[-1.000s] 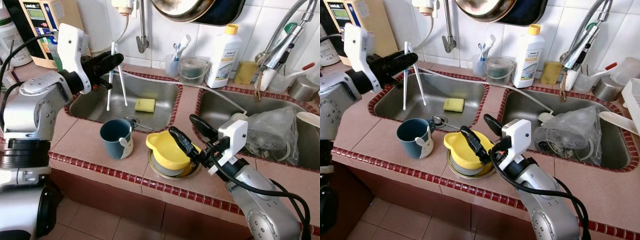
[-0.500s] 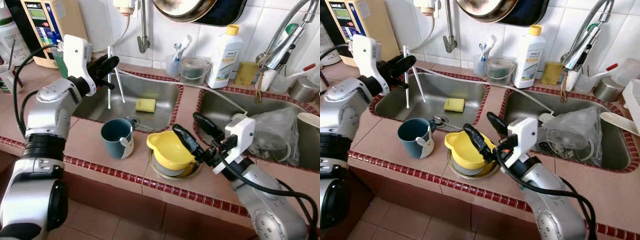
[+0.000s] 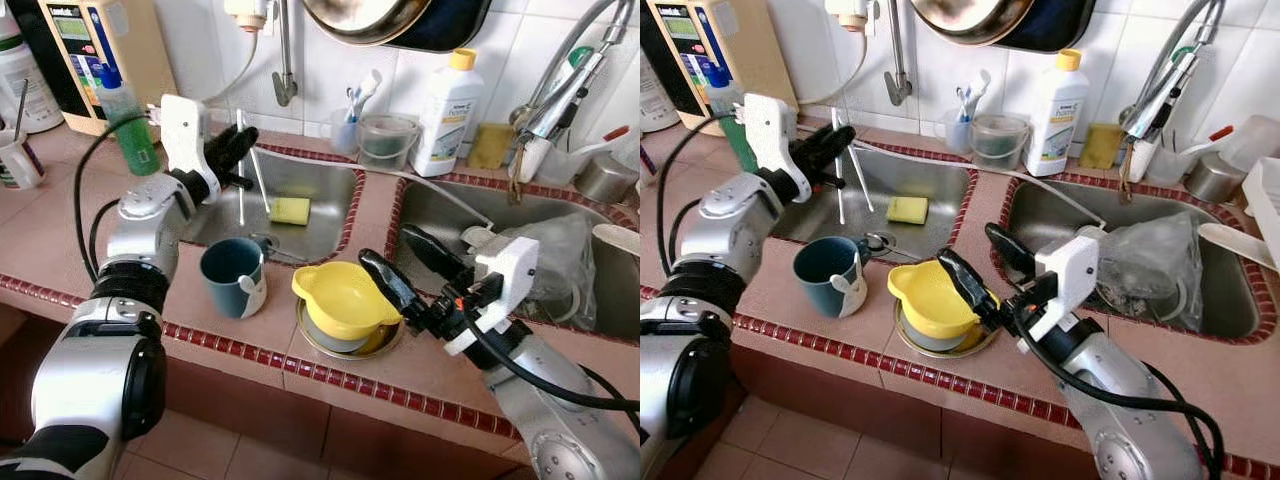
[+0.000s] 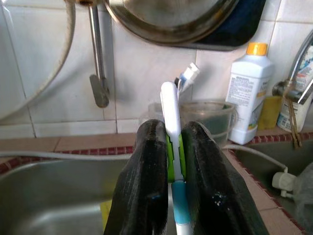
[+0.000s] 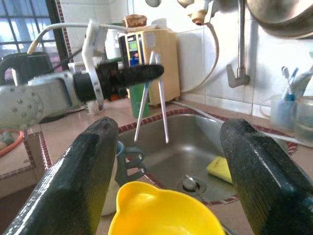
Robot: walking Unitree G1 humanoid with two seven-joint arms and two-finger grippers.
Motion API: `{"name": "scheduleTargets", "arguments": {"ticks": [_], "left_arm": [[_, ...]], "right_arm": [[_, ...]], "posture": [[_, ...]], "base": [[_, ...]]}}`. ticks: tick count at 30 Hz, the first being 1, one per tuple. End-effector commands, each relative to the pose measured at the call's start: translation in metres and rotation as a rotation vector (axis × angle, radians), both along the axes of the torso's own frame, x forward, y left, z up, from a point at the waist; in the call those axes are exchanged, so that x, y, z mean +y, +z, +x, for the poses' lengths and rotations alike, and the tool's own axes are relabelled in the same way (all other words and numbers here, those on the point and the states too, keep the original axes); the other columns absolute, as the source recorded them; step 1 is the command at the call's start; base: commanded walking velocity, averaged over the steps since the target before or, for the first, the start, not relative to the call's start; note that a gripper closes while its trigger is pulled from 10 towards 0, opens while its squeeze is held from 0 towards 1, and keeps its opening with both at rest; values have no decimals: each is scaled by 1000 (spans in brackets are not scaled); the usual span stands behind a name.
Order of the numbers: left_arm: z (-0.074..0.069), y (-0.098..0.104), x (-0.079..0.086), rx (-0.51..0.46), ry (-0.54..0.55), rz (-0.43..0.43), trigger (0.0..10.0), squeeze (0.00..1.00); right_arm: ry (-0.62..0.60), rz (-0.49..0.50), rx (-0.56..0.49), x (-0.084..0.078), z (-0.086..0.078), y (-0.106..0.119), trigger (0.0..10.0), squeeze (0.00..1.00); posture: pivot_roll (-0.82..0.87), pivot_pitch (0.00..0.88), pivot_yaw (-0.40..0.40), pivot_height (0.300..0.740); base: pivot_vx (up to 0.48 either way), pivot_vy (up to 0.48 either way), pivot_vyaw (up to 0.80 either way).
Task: Kitchen organization
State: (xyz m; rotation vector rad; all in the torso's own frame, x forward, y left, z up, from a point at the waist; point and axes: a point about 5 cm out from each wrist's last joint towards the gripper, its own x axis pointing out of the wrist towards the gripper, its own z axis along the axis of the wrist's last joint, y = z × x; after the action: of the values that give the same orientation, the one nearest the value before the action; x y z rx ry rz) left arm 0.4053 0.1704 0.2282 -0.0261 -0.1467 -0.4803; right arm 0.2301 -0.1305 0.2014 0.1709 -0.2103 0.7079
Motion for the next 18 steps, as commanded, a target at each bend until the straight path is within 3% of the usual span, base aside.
{"name": "scheduleTargets", "arguments": {"ticks": [1, 10, 18], "left_arm": [[2, 9, -4, -29, -25, 15, 10000, 0], [5, 11, -11, -19, -83, 47, 10000, 0], [6, 16, -17, -19, -116, 64, 10000, 0]], "right_arm": [[-2, 10, -4, -2, -4, 5, 10000, 0], [-69, 14, 22, -13, -19, 7, 10000, 0], [-98, 25, 58, -13, -36, 5, 10000, 0]], "posture": [[-149, 7, 32, 740], [-195, 75, 65, 740], [-232, 122, 89, 740]], "base": [[0, 0, 0], [0, 0, 0], [0, 0, 0]]}}
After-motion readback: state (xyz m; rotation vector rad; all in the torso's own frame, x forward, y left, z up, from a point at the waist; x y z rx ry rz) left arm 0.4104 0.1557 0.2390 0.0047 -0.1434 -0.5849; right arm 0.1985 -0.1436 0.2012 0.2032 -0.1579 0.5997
